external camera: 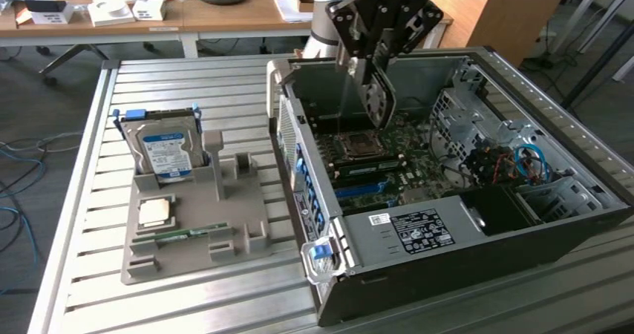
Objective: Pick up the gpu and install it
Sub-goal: 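Pick up the gpu and move the gpu toward the slot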
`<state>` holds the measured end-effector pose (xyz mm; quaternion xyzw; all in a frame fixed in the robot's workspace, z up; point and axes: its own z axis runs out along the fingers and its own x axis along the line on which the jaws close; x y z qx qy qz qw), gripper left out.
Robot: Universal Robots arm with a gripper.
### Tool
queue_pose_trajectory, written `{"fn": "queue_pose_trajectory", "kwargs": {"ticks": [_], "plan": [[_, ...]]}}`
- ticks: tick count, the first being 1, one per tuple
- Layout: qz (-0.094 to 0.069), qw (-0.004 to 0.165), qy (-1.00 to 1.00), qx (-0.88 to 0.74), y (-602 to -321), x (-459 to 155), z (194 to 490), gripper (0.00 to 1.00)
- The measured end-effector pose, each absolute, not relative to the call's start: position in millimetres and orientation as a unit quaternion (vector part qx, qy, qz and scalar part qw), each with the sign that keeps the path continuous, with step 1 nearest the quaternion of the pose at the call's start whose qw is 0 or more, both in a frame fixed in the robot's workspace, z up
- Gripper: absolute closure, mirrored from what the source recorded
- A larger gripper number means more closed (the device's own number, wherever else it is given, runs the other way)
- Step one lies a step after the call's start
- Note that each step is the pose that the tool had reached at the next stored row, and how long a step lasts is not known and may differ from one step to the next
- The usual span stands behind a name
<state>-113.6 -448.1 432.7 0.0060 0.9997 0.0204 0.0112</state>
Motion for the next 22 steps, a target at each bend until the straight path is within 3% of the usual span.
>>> {"fn": "queue_pose_trajectory", "kwargs": {"ticks": [22], "plan": [[0.02,0.011,1.0,0.006,-448,-17,432,0.74]]}}
